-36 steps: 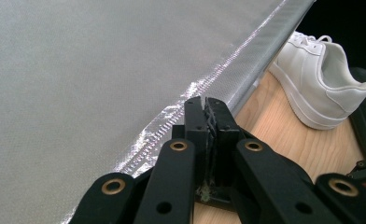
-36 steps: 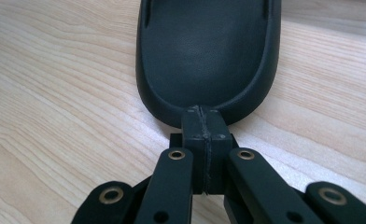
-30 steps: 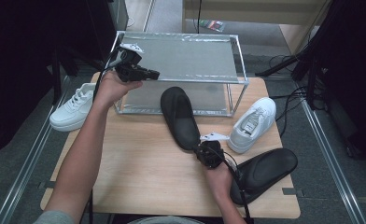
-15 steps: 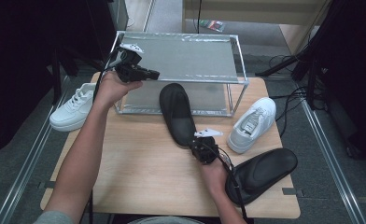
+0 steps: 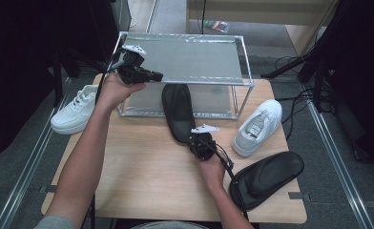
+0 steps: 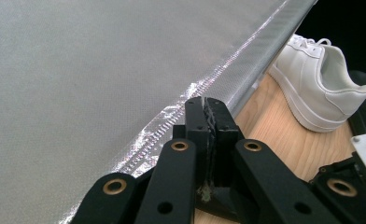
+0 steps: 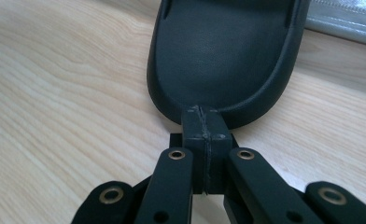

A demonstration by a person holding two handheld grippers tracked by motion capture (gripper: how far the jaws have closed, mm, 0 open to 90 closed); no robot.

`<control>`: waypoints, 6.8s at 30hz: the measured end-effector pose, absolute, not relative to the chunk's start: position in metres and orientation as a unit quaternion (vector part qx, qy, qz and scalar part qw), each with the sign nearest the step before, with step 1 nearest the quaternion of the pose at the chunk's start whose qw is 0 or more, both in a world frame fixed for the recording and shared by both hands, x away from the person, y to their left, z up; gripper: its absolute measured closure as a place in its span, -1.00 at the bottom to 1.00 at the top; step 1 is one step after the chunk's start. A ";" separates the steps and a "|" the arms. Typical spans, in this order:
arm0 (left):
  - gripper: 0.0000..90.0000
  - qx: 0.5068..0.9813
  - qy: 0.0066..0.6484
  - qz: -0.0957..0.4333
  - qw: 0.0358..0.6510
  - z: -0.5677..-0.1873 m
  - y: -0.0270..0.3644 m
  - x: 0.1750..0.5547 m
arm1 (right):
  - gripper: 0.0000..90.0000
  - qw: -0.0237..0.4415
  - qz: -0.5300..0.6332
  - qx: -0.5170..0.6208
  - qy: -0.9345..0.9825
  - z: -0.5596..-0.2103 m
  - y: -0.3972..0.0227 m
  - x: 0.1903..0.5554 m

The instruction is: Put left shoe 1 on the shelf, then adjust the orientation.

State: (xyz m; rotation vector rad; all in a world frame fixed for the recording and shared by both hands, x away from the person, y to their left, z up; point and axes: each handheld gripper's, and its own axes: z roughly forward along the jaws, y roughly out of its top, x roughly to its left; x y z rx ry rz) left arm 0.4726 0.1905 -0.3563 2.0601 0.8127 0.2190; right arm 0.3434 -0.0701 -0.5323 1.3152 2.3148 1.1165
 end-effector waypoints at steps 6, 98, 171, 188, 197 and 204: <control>0.99 0.830 0.326 0.086 0.445 -0.357 0.191 0.473 | 1.00 0.119 0.387 0.456 0.793 -0.531 -0.065 0.355; -0.22 0.840 0.328 0.035 0.431 -0.388 0.175 0.377 | 0.15 0.065 0.458 0.322 0.826 -0.448 -0.152 0.314; -0.14 0.866 0.283 0.021 0.412 -0.453 0.147 0.325 | 1.00 0.057 0.349 0.383 0.853 -0.482 -0.291 0.245; -0.14 0.870 0.280 0.024 0.406 -0.456 0.148 0.326 | 1.00 0.044 0.365 0.374 0.852 -0.483 -0.247 0.270; -0.14 0.868 0.285 0.023 0.407 -0.456 0.151 0.327 | 0.93 0.050 0.382 0.355 0.851 -0.479 -0.243 0.264; -0.14 0.867 0.286 0.030 0.408 -0.455 0.153 0.328 | 0.70 0.055 0.385 0.351 0.852 -0.477 -0.248 0.242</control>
